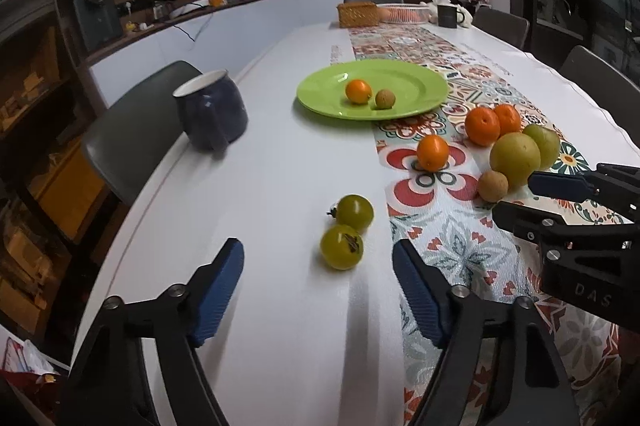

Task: Organize fruits
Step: 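Withdraw both tools from the plate toward the remaining fruit, then grasp a green tomato with the left tool while the right tool grasps a kiwi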

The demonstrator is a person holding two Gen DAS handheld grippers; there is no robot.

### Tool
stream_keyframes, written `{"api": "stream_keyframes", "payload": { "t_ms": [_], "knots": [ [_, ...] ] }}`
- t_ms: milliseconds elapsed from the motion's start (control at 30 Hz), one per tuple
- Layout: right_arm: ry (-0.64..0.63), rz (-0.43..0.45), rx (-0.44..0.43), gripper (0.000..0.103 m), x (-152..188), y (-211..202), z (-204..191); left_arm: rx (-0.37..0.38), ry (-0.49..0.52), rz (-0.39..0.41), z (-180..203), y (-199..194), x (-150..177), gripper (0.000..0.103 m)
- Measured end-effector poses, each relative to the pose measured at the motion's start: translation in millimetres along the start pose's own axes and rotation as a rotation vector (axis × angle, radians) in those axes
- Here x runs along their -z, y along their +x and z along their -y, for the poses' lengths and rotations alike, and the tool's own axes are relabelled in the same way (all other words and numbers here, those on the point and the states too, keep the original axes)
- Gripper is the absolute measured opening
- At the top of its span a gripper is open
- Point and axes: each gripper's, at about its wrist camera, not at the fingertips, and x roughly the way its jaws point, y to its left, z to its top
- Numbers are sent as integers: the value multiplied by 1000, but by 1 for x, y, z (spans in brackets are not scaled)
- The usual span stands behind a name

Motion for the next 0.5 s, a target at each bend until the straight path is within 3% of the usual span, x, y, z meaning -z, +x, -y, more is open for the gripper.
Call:
{"api": "stream_keyframes", "payload": {
  "t_ms": [500],
  "knots": [
    [33,-43,-9,45,-6,23,3,58,-26,-86,5,31,-1,37]
  ]
}}
